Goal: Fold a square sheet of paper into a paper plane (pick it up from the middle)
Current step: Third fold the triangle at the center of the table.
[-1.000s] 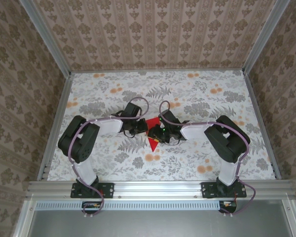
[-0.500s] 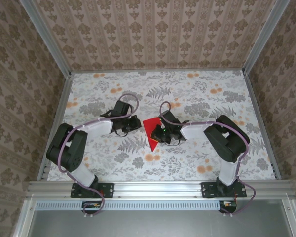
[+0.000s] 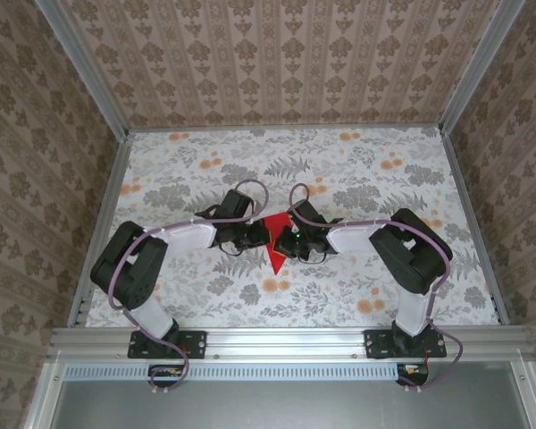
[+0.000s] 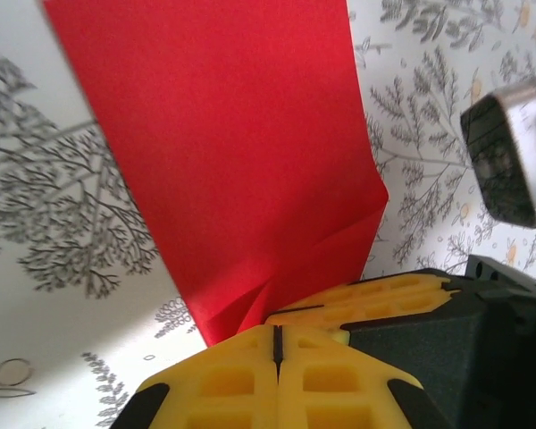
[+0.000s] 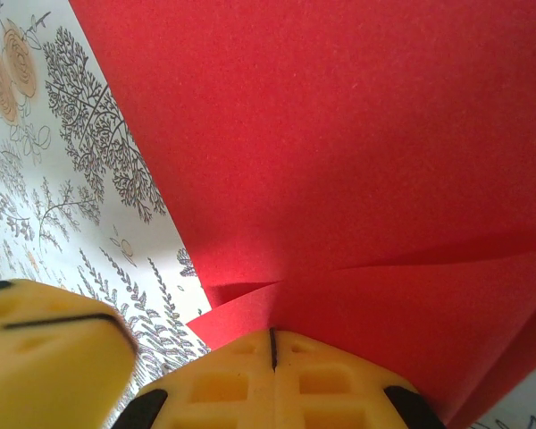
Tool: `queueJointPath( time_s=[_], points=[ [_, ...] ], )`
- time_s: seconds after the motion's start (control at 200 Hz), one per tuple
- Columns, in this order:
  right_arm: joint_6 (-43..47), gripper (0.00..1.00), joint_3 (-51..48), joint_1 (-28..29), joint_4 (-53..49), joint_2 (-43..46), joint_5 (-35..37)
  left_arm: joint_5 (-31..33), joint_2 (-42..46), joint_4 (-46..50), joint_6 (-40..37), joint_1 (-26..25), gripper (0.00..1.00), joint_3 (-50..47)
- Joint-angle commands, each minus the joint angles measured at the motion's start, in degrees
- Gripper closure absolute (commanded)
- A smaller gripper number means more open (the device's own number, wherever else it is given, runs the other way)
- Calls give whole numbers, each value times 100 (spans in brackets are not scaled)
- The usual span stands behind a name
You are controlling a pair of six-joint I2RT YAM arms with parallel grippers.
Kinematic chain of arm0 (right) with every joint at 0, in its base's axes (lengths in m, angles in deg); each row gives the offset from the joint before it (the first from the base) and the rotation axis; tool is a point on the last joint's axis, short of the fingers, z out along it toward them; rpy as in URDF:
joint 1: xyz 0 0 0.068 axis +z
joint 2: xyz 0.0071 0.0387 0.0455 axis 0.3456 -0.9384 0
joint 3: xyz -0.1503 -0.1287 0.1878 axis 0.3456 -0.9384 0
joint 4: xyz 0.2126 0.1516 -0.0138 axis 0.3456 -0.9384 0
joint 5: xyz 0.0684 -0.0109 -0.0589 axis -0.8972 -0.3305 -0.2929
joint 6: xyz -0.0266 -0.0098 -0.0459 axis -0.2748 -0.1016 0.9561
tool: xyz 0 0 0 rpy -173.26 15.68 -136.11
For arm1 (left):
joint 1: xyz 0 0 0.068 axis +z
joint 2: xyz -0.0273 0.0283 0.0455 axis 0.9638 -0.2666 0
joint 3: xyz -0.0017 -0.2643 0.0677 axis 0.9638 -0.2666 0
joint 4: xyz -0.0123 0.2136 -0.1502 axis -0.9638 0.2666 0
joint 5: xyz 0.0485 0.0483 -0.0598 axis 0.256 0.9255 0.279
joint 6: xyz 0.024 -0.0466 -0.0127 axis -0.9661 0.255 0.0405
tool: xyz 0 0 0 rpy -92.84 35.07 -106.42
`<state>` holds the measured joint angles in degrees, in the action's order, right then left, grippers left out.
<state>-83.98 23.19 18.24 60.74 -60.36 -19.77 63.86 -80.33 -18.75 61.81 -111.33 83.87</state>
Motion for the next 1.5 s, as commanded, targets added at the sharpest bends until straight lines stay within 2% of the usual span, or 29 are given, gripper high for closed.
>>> queueJointPath(
  time_s=[0.0, 0.67, 0.965, 1.17, 1.495],
  points=[
    [26, 100, -242, 4, -551, -225, 307, -133, -148, -65, 107, -56, 98, -66],
    [-69, 100, -284, -6, -431, -260, 264, 12, -553, 166, 128, -143, 100, 7],
    [513, 100, -630, -71, 468, 345, -230, 556, -782, 964, -57, -287, 100, -25],
    [766, 100, -1015, -41, 903, 828, -778, 886, -854, 1114, -14, -375, 100, -182],
    [749, 100, -1092, 274, 797, 791, -875, 1037, -875, 1142, 19, -442, 100, -158]
  ],
)
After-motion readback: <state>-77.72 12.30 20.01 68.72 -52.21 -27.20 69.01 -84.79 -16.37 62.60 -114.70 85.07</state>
